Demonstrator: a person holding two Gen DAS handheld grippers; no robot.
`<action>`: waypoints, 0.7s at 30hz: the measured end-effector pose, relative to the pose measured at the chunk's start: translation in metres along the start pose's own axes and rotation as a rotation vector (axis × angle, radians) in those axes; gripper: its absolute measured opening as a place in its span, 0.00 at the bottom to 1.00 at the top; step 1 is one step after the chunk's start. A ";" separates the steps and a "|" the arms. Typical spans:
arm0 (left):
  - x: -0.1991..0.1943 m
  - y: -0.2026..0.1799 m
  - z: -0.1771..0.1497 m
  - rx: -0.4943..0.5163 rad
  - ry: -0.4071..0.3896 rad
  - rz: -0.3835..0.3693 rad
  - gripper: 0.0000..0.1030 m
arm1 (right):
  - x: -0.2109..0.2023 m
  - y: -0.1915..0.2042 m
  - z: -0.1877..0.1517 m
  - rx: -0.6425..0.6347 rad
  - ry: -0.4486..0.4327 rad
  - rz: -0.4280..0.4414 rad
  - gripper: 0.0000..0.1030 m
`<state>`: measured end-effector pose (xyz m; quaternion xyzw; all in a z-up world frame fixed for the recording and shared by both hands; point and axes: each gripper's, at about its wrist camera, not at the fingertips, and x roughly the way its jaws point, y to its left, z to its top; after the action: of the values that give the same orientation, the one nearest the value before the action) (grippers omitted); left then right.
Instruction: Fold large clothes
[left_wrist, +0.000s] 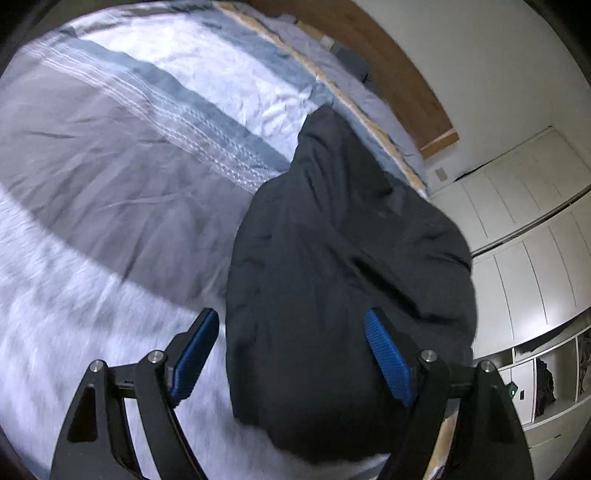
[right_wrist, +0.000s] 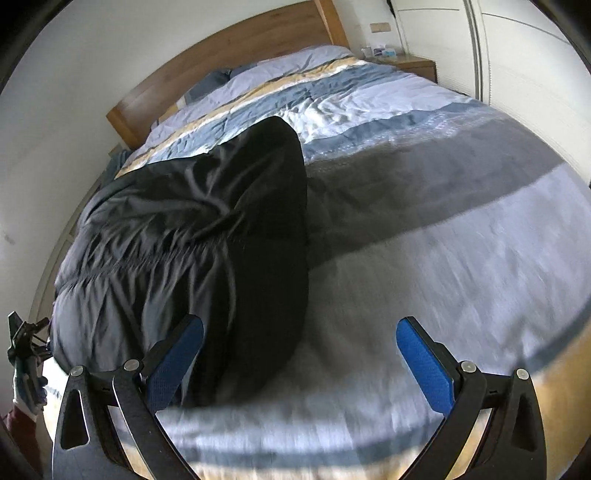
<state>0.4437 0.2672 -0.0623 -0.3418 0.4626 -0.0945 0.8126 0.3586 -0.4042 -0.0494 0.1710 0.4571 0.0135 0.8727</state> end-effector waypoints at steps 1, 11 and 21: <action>0.012 0.001 0.005 0.002 0.018 -0.011 0.78 | 0.011 0.001 0.007 0.002 0.010 0.004 0.99; 0.077 0.028 0.023 -0.079 0.127 -0.226 0.93 | 0.101 -0.021 0.033 0.155 0.158 0.263 1.00; 0.114 0.031 0.019 -0.153 0.298 -0.503 0.98 | 0.159 0.006 0.034 0.163 0.329 0.644 1.00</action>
<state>0.5177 0.2461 -0.1545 -0.4882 0.4835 -0.3068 0.6587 0.4793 -0.3791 -0.1560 0.3705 0.5136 0.2785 0.7220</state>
